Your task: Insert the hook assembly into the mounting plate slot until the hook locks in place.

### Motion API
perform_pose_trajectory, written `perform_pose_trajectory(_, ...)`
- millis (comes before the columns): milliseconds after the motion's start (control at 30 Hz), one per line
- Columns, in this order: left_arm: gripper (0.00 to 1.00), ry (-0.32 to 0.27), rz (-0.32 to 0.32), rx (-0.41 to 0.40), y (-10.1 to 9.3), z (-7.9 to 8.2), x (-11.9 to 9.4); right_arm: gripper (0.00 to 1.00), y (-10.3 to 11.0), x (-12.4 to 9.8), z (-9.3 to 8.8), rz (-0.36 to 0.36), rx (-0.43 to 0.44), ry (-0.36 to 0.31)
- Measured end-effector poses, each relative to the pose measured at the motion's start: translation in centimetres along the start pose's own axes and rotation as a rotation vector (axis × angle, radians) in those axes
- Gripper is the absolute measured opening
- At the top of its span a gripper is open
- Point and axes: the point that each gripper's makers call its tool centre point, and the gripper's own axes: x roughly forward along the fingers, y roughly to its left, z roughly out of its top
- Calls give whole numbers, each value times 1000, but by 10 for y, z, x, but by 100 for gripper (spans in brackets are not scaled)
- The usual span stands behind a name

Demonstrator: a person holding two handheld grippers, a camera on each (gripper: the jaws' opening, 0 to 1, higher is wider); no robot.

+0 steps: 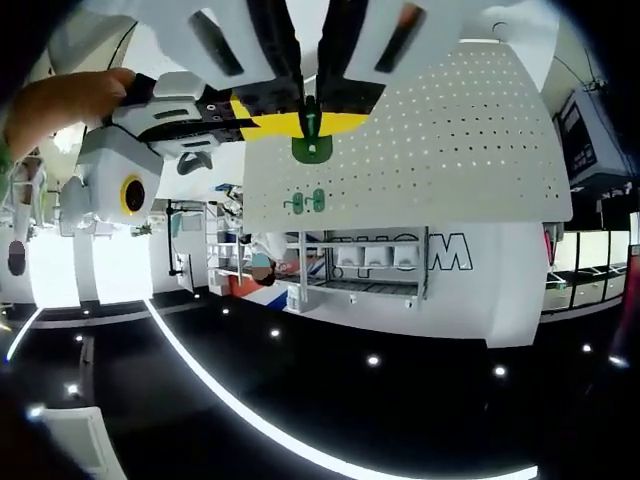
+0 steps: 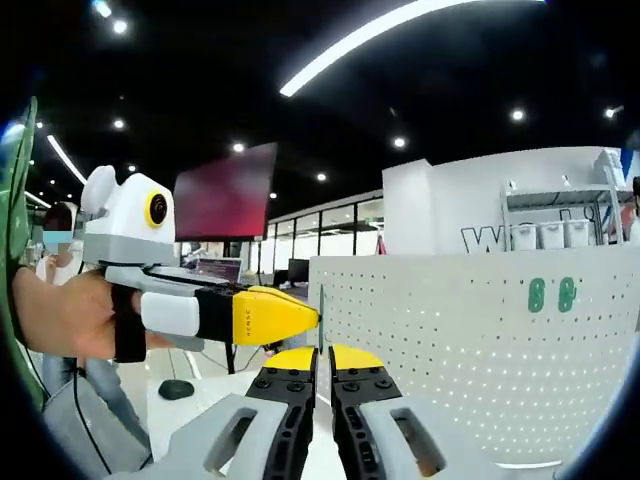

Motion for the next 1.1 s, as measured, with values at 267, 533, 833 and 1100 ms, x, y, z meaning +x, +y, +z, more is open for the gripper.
perform_pose_trajectory(267, 3, 7, 4, 6, -1, -2, 0, 10, -8, -5, -6, -29, -8, 59)
perform_pose_trajectory(533, 3, 6, 7, 0, 0, -3, -1, 30, -21, -12, -1, -81, -13, 72)
perform_pose_trajectory(833, 3, 4, -1, 4, -3, -1, 1, 45, -25, -19, -4, -106, 2, 105)
perform_pose_trajectory(1100, 3, -1, -3, 7, -5, 3, 2, 77, -39, -28, 2, -182, 9, 86)
